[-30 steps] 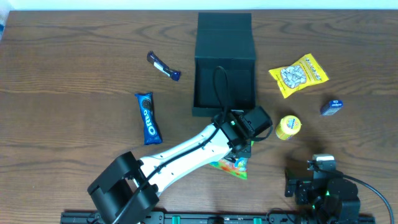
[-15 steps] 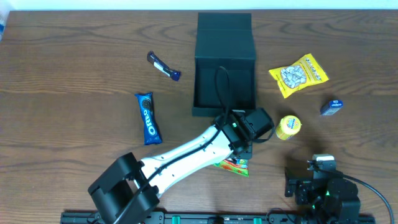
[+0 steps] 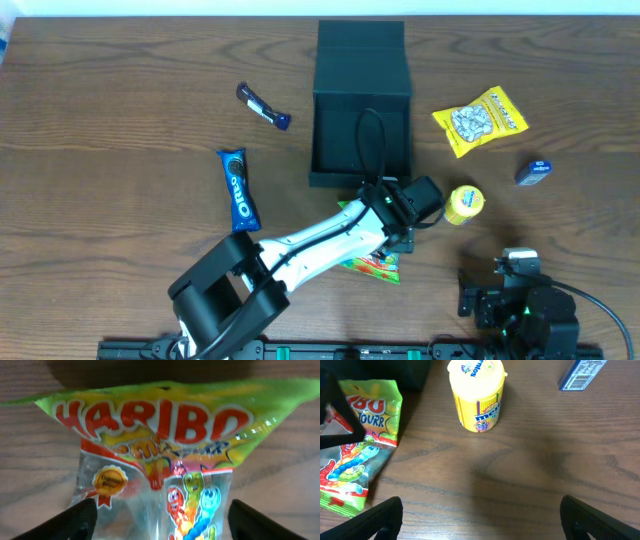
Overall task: Pack container
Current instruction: 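Lift the Haribo bag upward with the left gripper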
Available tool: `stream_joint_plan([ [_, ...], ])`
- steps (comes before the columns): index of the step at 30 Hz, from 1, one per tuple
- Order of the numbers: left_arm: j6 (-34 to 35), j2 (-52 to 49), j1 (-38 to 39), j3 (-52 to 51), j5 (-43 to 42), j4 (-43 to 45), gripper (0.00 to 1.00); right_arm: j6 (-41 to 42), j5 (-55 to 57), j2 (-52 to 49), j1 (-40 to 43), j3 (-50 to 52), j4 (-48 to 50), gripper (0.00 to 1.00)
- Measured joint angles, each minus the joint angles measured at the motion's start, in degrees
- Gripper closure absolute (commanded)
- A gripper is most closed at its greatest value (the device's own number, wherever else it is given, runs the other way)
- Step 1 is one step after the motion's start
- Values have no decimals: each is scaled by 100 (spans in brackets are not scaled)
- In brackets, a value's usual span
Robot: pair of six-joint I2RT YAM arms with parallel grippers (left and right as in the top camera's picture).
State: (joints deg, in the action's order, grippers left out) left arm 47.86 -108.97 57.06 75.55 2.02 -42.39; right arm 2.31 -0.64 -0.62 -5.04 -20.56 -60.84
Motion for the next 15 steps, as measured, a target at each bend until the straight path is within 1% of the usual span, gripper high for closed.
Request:
stream_joint_plan([
  [1,2,-35,-20,0,0,46,5,-2,0,-2,0,0,-2,1],
  [2,-20,-61,-35,0,11,70,2,0,0,-2,0,0,0,1],
  [4,-4,-129,-72,0,13,98,4,0,0,0,0,0,-2,1],
  [13,-9,-435,-109,0,15,208,4,0,0,-2,0,0,0,1],
  [15,-9,-472,-109,0,15,219,2,-2,0,-2,0,0,-2,1],
])
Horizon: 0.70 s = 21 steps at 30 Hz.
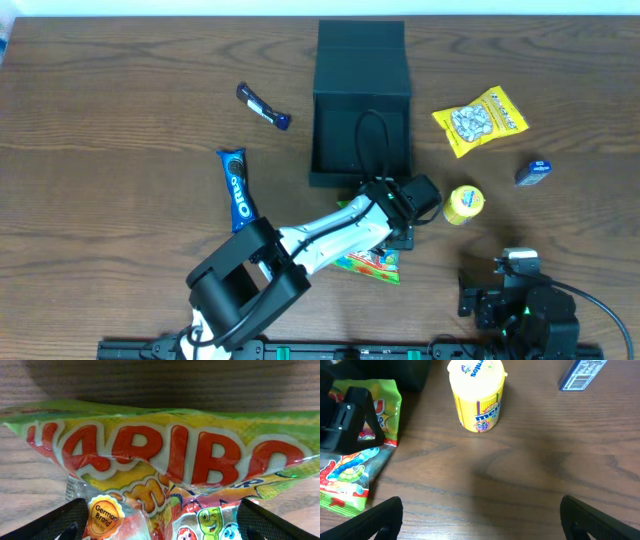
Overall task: Pack container
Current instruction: 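Lift the Haribo bag upward with the left gripper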
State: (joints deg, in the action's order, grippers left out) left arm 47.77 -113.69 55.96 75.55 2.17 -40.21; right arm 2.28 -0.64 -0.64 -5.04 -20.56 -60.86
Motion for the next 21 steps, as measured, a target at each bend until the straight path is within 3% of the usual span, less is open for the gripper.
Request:
stream_joint_plan([
  [1,-2,-7,2,0,-2,0,0,0,0,0,0,0,2,1],
  [4,20,-24,0,0,4,2,19,2,0,0,0,0,0,1],
  [8,11,-24,0,2,39,17,58,2,0,0,0,0,2,1],
  [10,-9,-22,0,9,50,17,72,0,0,0,0,0,0,1],
  [16,-48,-15,2,37,74,-11,85,2,0,2,0,0,2,1],
  [18,-20,-11,2,48,70,-39,94,2,0,0,0,0,2,1],
  [21,-44,11,2,74,59,-101,94,2,0,0,0,0,2,1],
])
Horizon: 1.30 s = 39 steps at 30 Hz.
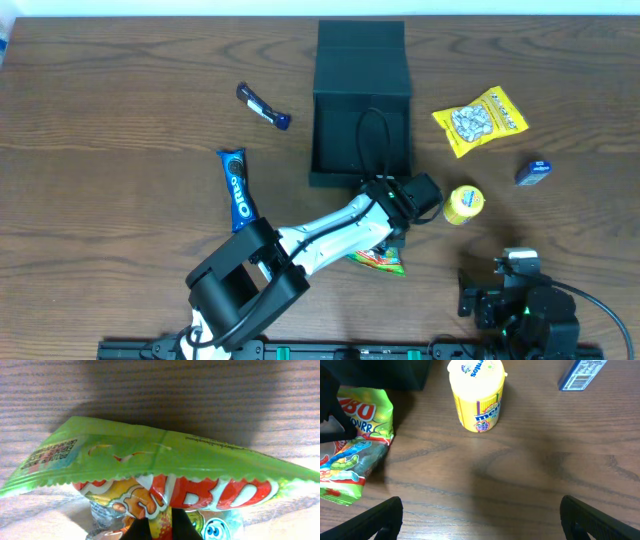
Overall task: Pack container
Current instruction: 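Lift the Haribo bag upward with the left gripper, then carry the Haribo bag into the black box and release it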
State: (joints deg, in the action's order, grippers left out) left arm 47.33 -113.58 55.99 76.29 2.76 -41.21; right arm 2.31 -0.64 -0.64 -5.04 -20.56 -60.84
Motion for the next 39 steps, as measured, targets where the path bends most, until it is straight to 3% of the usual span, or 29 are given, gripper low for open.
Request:
stream_joint_plan([
  [14,46,122,70,-9,-166,-66,94,0,0,2,0,0,0,1],
  [33,223,1213,236,-52,-234,-422,94,-2,2,2,0,0,0,1],
  [39,236,1311,227,498,-160,-1322,95,0,0,2,0,0,-2,1],
])
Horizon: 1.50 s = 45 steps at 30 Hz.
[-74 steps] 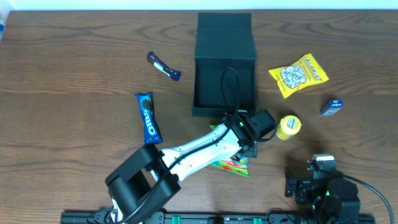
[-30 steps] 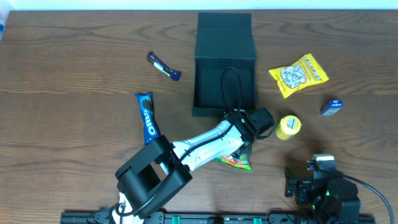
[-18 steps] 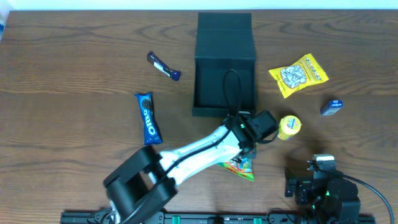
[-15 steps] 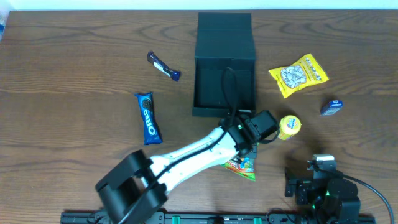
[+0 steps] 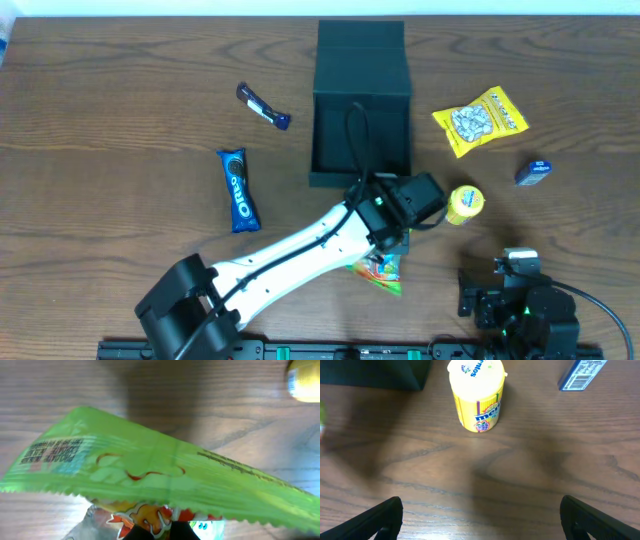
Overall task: Pack container
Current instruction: 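Carry the Haribo bag into the black box and release it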
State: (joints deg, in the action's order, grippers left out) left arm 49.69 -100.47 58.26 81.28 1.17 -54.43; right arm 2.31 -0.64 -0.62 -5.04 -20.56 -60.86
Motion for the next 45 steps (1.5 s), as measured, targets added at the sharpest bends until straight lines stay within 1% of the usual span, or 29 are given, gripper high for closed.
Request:
stream_joint_plan([
  [5,-68,9,-184,1158,227,-608,94,-2,2,0,0,0,0,1],
  [12,-476,-111,-798,1991,334,-743,95,-2,0,0,0,0,2,1],
  [15,-693,-457,-1069,2474,328,-844,94,-2,2,0,0,0,2,1],
  [17,-881,-885,-1255,2955,306,-1025,94,-2,0,0,0,0,0,1],
  [24,-1213,-1934,-1591,3939,170,-1167,94,0,0,0,0,0,0,1],
  [27,-1248,-2253,-1709,4135,52,-1106,94,-2,0,0,0,0,0,1],
  [34,-1268,-2780,-1963,4166,-129,-732,94,-2,0,0,0,0,2,1],
  [45,-1266,-3344,-2006,4166,-262,-439,95,-2,0,0,0,0,0,1],
])
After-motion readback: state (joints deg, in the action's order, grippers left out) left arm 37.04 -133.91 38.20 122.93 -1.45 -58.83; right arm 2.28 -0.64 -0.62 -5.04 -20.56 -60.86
